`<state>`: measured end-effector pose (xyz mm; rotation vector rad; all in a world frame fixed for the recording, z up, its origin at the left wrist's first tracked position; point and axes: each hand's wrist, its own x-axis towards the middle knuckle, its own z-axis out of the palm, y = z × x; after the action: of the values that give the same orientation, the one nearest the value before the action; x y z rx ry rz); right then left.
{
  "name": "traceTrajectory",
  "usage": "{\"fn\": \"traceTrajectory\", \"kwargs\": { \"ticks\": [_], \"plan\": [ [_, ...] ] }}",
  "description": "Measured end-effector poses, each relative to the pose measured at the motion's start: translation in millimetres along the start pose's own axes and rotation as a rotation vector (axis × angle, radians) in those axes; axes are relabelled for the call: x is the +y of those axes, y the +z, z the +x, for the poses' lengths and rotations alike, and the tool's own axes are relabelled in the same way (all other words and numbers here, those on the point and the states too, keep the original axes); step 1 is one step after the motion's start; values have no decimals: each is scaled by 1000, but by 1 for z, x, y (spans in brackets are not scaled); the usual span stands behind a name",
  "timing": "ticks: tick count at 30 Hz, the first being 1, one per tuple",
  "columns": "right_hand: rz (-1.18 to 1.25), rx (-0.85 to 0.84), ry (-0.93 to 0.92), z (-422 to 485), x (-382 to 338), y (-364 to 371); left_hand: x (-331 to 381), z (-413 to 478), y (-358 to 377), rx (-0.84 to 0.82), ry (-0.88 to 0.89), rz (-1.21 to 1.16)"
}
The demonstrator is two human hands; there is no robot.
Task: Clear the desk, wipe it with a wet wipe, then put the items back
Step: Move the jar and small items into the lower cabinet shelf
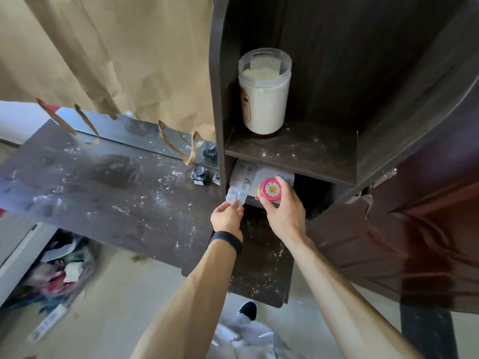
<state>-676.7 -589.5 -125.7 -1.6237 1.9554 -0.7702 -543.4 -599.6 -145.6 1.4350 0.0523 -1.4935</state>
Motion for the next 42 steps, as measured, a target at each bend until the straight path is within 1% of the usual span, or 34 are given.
{"fn": "traceTrajectory", "kwargs": {
  "ticks": [2, 3, 5, 7, 13, 18, 23, 31, 37, 42],
  "plan": [
    [-2, -14, 3, 5, -1, 1, 5, -1, 3, -13, 8, -44],
    [2, -13, 3, 7, -2, 2, 8, -1, 5, -16, 6, -44],
    [25, 1, 19, 13, -5, 3, 14, 0, 9, 31, -5, -25],
    [58, 9, 57, 18, -7, 5, 16, 4, 13, 22, -17, -11],
    [60, -15, 111, 19, -4, 18, 10, 12, 15, 84, -4, 154],
    [6, 7, 88, 22, 1, 27, 15, 14, 14, 72, 6, 226],
    [-37, 35, 51, 26, 3, 33, 19, 15, 17, 39, -16, 224],
    [-50, 52, 27, 28, 6, 34, 21, 20, 17, 46, -29, 256],
    [-12, 70, 13, 26, 8, 36, 21, 14, 19, 54, -34, 262],
    [-5, 58, 18, 26, 7, 34, 27, 12, 18, 36, -33, 319]
  ]
}}
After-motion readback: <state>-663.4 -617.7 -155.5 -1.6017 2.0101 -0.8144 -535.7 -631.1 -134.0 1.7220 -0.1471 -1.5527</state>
